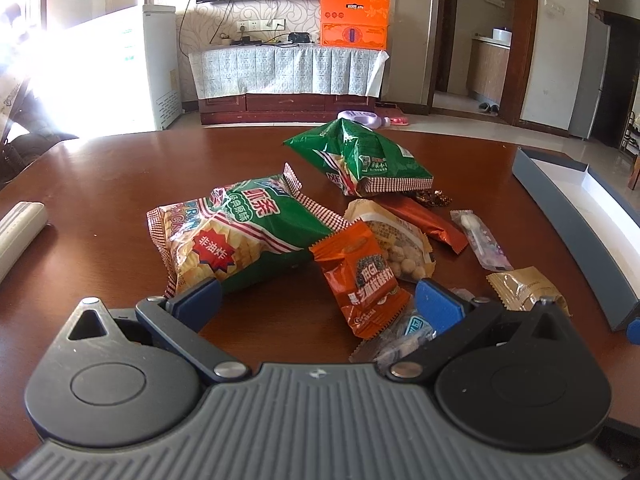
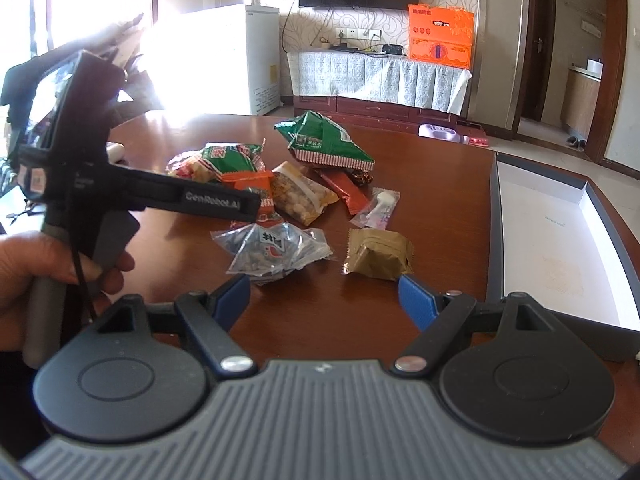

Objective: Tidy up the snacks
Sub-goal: 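Move right tool to gold foil packet while left tool moves to orange packet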

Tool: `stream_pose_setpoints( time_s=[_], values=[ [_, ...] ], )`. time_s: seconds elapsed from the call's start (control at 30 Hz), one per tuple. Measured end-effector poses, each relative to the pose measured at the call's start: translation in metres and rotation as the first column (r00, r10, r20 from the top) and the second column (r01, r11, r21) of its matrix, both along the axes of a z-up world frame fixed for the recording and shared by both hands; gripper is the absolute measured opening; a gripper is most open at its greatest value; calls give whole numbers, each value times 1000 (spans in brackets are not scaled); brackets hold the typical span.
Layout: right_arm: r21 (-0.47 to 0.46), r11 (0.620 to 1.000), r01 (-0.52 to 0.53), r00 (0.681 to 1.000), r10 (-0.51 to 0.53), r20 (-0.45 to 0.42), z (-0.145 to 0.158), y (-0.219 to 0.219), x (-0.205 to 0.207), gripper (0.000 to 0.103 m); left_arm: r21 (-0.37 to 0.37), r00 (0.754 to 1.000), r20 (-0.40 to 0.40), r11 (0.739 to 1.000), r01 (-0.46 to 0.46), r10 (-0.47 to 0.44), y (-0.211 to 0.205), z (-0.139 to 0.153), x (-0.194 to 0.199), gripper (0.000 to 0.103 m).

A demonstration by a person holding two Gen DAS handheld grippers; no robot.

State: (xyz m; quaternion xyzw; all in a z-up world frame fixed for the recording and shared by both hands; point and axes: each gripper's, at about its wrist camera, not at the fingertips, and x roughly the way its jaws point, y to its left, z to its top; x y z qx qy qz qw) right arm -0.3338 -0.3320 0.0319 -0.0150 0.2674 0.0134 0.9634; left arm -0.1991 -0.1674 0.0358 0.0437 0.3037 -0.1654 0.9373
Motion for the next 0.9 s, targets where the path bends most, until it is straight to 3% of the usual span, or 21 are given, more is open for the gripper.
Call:
stream_pose_setpoints(
  time_s=[0.5, 0.63, 0.77, 0.9],
  values=[
    [-97, 977, -191, 981, 192, -2, -2, 28, 29, 83, -9, 1000, 1, 1000, 19, -19, 2, -4, 8, 103],
    [-115, 985, -131, 991, 130, -19, -5, 18, 31, 83, -9, 1000, -3, 1000, 13, -13, 6, -4, 11, 103],
    [-16, 1000, 6, 1000, -6, -7, -2, -16, 32, 83, -11, 1000, -6, 1000, 10, -10, 7, -5, 16, 103],
    [-8, 990, 140, 990, -140, -35, -7, -32, 44, 82, -17, 1000, -23, 1000, 19, -20, 2, -8, 18, 103]
  ],
)
